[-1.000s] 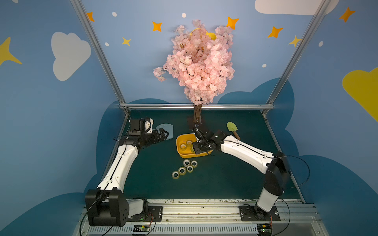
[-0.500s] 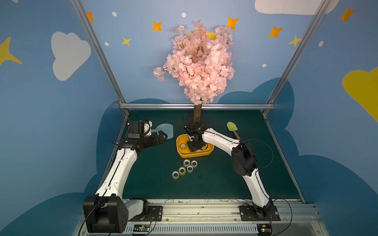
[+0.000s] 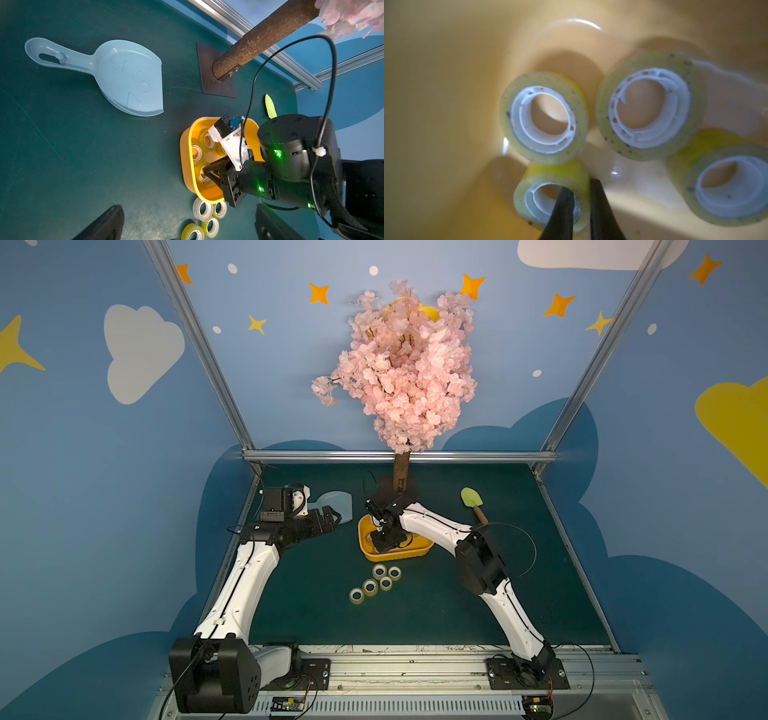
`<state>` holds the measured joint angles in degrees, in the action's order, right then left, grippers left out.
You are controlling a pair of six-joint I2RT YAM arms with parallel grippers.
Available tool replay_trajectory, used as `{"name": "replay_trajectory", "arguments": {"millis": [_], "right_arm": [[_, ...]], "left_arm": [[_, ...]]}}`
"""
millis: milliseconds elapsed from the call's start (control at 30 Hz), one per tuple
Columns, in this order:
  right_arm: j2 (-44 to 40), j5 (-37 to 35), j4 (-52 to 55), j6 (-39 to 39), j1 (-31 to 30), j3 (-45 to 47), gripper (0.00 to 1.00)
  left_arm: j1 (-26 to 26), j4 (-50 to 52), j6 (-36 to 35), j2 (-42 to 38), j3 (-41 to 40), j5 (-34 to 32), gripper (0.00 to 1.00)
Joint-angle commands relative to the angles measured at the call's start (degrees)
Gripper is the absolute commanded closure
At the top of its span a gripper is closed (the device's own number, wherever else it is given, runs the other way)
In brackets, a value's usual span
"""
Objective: Put the transparent tape into the storage box
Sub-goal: Place the tape in the storage box.
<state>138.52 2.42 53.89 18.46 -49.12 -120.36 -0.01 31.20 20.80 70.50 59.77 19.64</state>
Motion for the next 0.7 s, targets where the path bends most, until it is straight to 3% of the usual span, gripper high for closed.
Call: {"name": "replay_trajectory", "arguments": {"millis": [0, 267, 433, 667], "right_arm": [[1.27, 2.14, 0.76, 1.49, -0.27, -2.15, 0.81], [-5.39, -0.19, 0.63, 2.26, 0.25, -0.16, 0.62], [-13.10, -1.74, 1.87, 3.00, 0.30, 2.94, 0.60], [-27.02, -5.55, -0.36, 4.28, -1.43, 16.15, 0.61]], "left_arm": [[0.10, 0.00, -0.15, -0.01, 0.09, 1.09, 0.00], [-0.06, 0.18, 0.03, 0.38, 0.00, 1.72, 0.00], [-0.30, 0.48, -0.50, -0.37, -0.04, 0.14, 0.00], [-1.06, -0.09, 0.54, -3.28, -1.83, -0.62, 0.00]]}}
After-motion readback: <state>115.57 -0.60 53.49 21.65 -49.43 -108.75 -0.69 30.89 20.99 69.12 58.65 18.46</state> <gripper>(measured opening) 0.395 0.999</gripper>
